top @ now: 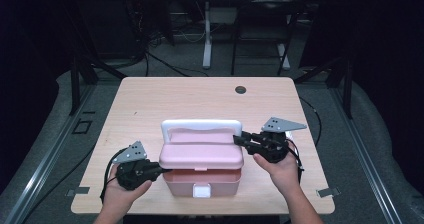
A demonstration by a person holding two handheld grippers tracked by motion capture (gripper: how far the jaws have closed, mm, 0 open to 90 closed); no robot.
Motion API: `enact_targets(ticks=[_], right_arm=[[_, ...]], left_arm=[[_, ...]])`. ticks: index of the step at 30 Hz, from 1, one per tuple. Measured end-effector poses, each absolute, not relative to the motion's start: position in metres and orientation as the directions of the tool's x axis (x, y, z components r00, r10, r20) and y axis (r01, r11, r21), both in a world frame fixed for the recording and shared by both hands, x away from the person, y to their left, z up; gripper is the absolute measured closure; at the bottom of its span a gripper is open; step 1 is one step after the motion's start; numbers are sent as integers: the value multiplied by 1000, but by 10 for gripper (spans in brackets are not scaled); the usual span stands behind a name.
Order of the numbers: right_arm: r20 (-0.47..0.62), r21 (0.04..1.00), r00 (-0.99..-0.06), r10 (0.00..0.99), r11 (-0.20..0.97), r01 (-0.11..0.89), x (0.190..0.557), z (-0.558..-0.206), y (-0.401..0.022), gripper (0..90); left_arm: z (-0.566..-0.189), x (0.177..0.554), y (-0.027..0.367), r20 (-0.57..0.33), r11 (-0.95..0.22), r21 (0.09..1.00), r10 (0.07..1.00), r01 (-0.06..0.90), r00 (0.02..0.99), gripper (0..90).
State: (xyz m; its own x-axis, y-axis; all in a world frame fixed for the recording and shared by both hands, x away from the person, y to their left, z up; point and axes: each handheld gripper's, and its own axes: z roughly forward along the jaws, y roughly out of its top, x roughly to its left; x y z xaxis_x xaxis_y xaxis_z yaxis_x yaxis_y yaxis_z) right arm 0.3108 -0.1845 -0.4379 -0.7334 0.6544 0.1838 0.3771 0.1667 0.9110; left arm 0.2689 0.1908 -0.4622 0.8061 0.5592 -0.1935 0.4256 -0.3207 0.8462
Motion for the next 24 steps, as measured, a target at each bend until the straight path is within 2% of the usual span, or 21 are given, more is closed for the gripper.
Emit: enact_targets(ticks=[11,24], right_arm=[[167,919,-720,674,159,361,306,-433,-191,721],[158,924,-694,702,142,355,290,-440,-209,820]], left_arm=[[-458,270,192,-195,-315,849,560,424,805,900],[-448,274,192,-181,-314,854,566,414,804,900]])
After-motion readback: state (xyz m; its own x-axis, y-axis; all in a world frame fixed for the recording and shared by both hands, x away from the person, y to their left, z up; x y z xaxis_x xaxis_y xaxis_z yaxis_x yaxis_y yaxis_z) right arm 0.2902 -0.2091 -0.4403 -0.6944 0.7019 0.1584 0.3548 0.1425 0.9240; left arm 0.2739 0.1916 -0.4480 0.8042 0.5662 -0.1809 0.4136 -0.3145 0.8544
